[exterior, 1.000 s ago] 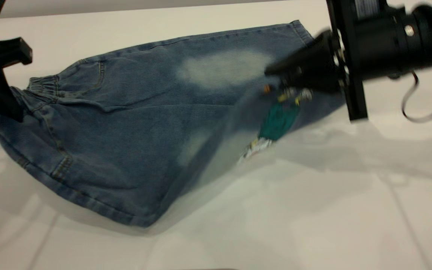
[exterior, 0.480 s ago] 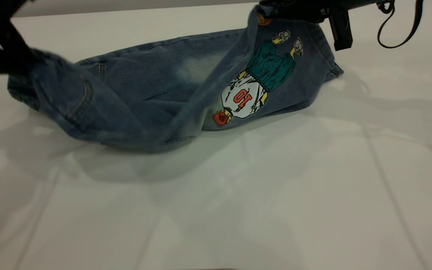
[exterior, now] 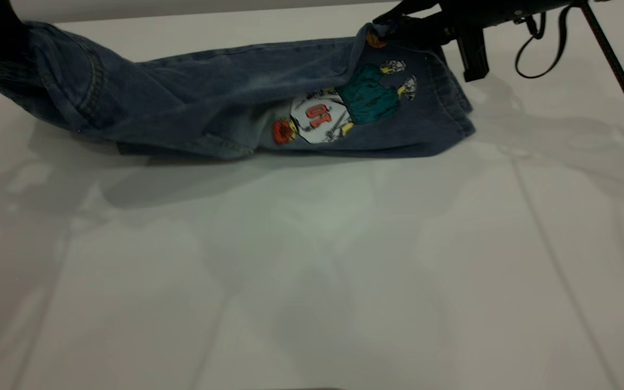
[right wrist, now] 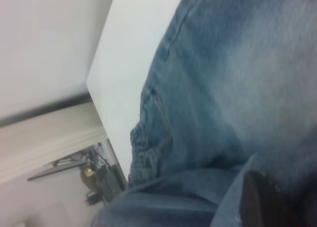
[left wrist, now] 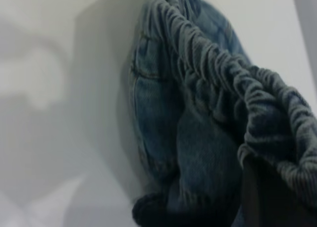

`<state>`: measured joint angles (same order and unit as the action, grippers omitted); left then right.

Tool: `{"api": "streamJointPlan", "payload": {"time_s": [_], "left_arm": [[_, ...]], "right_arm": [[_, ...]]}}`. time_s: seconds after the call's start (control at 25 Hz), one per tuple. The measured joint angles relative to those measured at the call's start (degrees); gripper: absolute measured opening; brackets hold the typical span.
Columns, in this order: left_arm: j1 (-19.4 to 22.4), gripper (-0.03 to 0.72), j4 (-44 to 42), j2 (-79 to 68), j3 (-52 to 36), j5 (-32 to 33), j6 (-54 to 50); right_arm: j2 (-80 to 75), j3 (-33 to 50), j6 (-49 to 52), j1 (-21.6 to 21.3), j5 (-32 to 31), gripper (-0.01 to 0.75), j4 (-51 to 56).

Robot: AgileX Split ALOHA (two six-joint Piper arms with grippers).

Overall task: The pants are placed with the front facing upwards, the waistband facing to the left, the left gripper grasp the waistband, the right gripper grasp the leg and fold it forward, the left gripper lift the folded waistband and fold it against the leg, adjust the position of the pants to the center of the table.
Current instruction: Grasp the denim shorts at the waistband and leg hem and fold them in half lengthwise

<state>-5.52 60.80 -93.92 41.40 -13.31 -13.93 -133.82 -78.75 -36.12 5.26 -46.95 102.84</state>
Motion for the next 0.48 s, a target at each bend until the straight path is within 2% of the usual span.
{"api": "streamJointPlan", "payload": {"time_s": [0.2, 0.48], "left_arm": [[0.0, 0.085, 7.4, -2.7, 0.0, -3.8, -2.4], [0.0, 0.085, 8.6, -7.0, 0.2, -7.1, -13.7]], "right_arm": [[-2.0, -4.8, 2.9, 0.0, 1.3, 0.034, 0.0], [-2.4, -5.8, 4.8, 0.0, 7.2, 0.034, 0.0]]}}
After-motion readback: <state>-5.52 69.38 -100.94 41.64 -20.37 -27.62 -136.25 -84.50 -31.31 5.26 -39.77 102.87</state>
